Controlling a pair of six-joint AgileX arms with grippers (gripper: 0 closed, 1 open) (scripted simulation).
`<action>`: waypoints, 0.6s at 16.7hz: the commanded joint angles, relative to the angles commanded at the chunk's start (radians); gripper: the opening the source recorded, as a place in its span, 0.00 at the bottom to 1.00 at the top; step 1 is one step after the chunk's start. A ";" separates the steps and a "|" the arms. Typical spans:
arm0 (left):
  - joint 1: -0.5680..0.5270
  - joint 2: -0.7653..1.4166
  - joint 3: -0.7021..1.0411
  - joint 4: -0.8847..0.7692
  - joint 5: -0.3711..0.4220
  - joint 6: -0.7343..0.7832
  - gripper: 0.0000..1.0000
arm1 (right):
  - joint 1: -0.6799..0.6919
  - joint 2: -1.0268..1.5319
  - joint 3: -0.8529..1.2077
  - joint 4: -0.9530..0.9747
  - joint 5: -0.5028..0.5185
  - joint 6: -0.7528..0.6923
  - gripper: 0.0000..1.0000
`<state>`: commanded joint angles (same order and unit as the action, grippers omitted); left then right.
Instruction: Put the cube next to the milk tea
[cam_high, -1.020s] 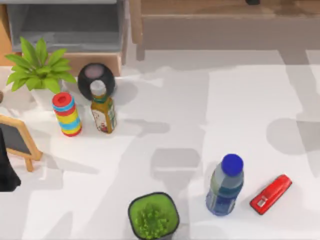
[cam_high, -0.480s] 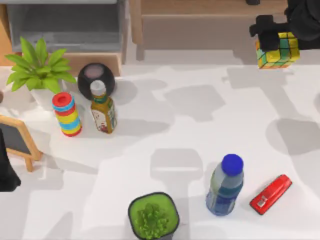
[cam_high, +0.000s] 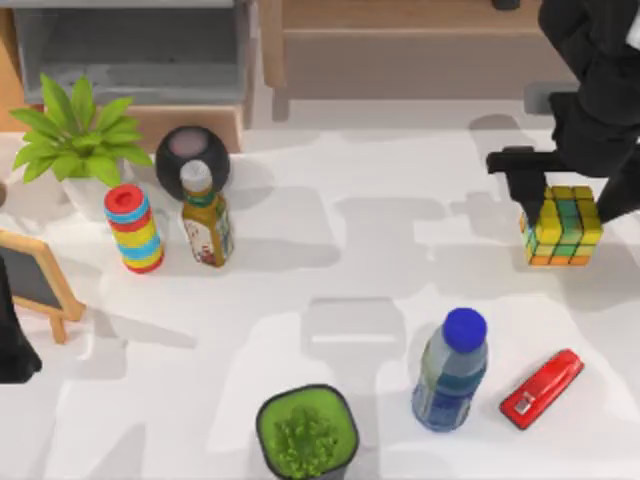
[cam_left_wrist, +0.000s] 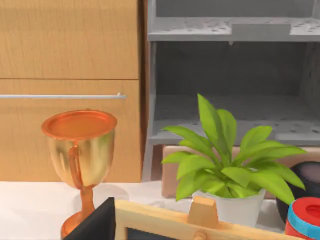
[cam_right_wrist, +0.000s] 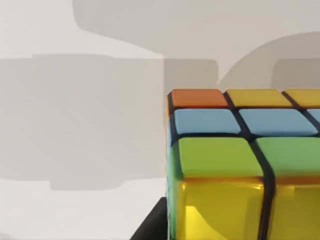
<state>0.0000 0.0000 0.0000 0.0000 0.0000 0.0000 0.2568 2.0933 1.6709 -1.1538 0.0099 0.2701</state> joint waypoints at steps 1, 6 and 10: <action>0.000 0.000 0.000 0.000 0.000 0.000 1.00 | 0.000 0.000 0.000 0.000 0.000 0.000 0.00; 0.000 0.000 0.000 0.000 0.000 0.000 1.00 | -0.001 -0.004 0.001 0.005 -0.004 0.000 0.00; 0.000 0.000 0.000 0.000 0.000 0.000 1.00 | 0.005 -0.013 0.003 0.021 -0.010 -0.001 0.00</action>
<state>0.0000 0.0000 0.0000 0.0000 0.0000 0.0000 0.2616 2.0804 1.6737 -1.1326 -0.0003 0.2689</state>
